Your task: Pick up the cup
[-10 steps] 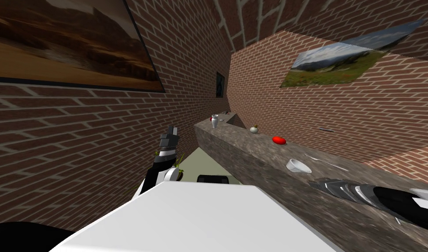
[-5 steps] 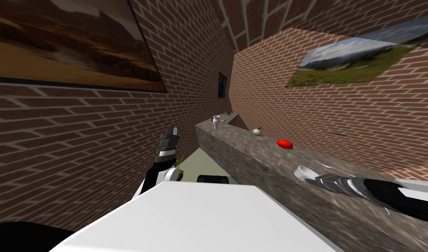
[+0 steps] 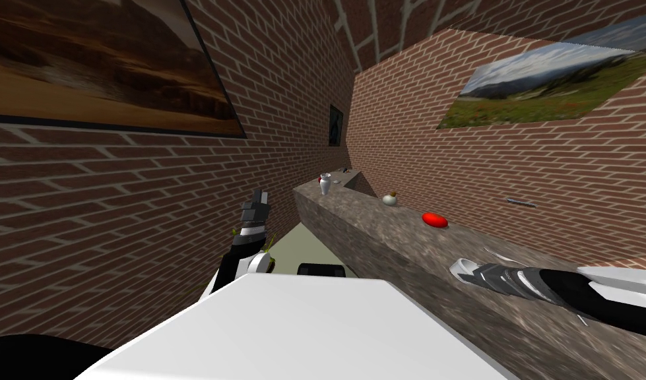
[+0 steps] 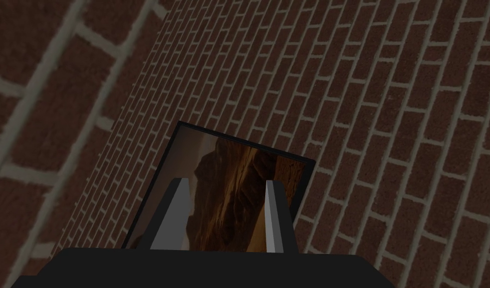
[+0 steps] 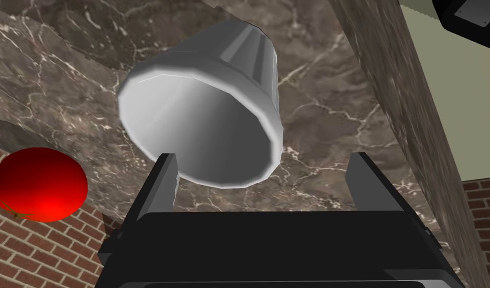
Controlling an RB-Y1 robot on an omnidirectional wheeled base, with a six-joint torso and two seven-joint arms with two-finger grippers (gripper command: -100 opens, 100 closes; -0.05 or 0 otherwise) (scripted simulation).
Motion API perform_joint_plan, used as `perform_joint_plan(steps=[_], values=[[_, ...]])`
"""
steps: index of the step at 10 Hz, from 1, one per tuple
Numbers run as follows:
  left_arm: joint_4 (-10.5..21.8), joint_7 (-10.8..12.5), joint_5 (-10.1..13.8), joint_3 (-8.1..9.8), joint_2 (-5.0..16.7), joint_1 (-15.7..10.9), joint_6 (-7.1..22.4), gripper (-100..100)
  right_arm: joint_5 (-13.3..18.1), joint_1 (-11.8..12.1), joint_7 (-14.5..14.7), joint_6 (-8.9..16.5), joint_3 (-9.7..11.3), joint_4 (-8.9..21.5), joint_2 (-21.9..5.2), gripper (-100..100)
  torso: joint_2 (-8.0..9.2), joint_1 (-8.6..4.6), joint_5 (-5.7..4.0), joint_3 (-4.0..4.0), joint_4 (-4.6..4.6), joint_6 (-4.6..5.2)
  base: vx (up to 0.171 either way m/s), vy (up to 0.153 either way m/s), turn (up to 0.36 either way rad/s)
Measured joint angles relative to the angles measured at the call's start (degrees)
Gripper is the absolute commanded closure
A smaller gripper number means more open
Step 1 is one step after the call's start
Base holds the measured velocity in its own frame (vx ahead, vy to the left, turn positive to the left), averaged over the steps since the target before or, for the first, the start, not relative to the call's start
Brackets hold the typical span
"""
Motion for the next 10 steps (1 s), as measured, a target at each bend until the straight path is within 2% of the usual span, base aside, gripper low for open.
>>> perform_joint_plan(steps=[1, 2, 3, 4, 5, 6, 7, 9, 10], values=[[0.00, 0.00, 0.00, 0.00, 0.00, 0.00, 0.00, 0, -0.54, 1.50, 0.85, 0.01, -1.44, -0.02, -0.20, -100, 0.01, 0.04, 0.01, 0.01, 0.00, 0.01, -0.004, 0.007, 0.000], [0.00, 0.00, 0.00, 0.00, 0.00, 0.00, 0.00, 0, -5.38, 3.57, 4.34, 0.16, -0.99, -0.23, -1.29, -100, 0.00, 0.05, 0.01, 0.00, 0.00, 0.01, 0.000, 0.000, 0.000], [0.00, 0.00, 0.00, 0.00, 0.00, 0.00, 0.00, 0, -8.30, 4.13, 6.26, 0.24, -0.64, -0.32, -1.33, -100, -0.01, 0.04, 0.01, 0.00, 0.00, 0.01, 0.000, 0.000, 0.000], [0.00, 0.00, 0.00, 0.00, 0.00, 0.00, 0.00, 0, -9.07, 5.13, 5.74, 0.20, -1.96, -0.21, -0.82, -100, -0.02, 0.03, 0.01, -0.01, 0.00, 0.01, 0.000, 0.000, 0.000], [0.00, 0.00, 0.00, 0.00, 0.00, 0.00, 0.00, 0, -9.12, 5.24, 5.50, 0.18, -2.15, -0.19, -0.77, 0, -0.02, 0.02, 0.01, -0.01, 0.00, 0.01, 0.000, 0.000, 0.000], [0.00, 0.00, 0.00, 0.00, 0.00, 0.00, 0.00, 0, -9.11, 5.23, 5.53, 0.18, -2.13, -0.19, -0.78, -100, -0.02, 0.02, 0.01, -0.01, 0.00, 0.01, 0.020, -0.017, 0.101], [0.00, 0.00, 0.00, 0.00, 0.00, 0.00, 0.00, 0, -12.20, 3.48, 7.85, 0.58, 0.92, -0.65, -0.59, -100, -0.08, -0.03, -0.01, -0.04, -0.02, -0.01, 0.029, -0.020, 0.053], [0.00, 0.00, 0.00, 0.00, 0.00, 0.00, 0.00, 0, -10.90, 5.23, 7.73, 1.17, -1.19, -0.98, 0.49, -100, -0.10, -0.03, -0.01, -0.06, -0.02, 0.01, 0.009, -0.006, -0.005], [0.00, 0.00, 0.00, 0.00, 0.00, 0.00, 0.00, 0, -9.77, 5.31, 7.13, 1.24, -1.65, -0.98, 0.79, -100, -0.05, -0.01, 0.00, -0.03, -0.01, 0.01, 0.012, -0.013, 0.059]])
